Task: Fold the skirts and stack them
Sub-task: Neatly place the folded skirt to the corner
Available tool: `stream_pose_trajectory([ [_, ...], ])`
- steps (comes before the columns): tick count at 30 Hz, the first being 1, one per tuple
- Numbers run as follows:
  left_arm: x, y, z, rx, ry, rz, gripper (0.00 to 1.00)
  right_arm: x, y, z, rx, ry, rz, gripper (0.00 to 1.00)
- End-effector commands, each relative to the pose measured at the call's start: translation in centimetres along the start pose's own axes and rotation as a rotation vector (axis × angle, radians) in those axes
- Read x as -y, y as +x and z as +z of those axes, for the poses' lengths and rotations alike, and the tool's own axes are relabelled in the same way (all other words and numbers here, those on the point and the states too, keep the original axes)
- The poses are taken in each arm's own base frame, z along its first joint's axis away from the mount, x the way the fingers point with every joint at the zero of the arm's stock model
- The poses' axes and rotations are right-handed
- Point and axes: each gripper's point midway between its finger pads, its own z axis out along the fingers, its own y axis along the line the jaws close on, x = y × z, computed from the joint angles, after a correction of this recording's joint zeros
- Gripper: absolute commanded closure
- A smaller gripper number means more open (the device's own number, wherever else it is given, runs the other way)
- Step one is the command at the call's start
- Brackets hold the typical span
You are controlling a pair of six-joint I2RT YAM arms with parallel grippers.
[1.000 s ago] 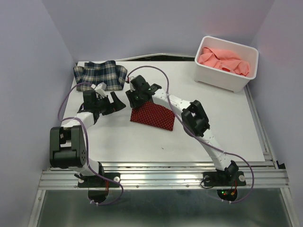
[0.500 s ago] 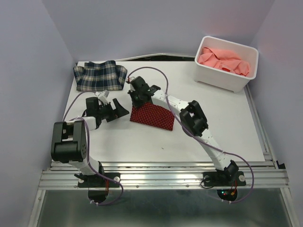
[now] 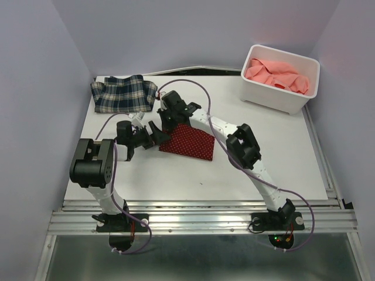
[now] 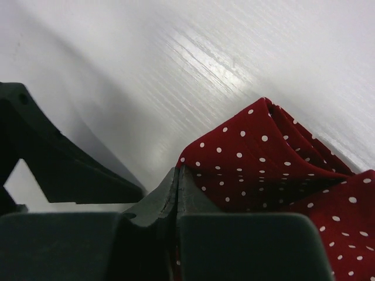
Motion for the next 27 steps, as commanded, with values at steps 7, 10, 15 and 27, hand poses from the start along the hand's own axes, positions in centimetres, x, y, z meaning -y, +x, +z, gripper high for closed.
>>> stream_pose_trajectory([
  [7,1.3,0.5,2.8,0.024,0.032,-0.013,0.01,-2.2,-6.1,-5.2,0.148,-0.073,0.002,0.99],
  [10,1.7,0.3,3.6,0.032,0.039,-0.016,0.01,-2.4,-6.1,-5.6,0.148,-0.077,0.008,0.99],
  [15,1.3,-0.9,4.9,0.058,0.019,-0.038,0.09,-1.6,-6.5,-6.2,0.154,-0.078,0.033,0.99],
  [27,1.1,-5.1,6.8,0.128,-0.058,0.076,0.76,2.3,-9.6,-7.2,0.231,-0.032,0.088,0.45],
])
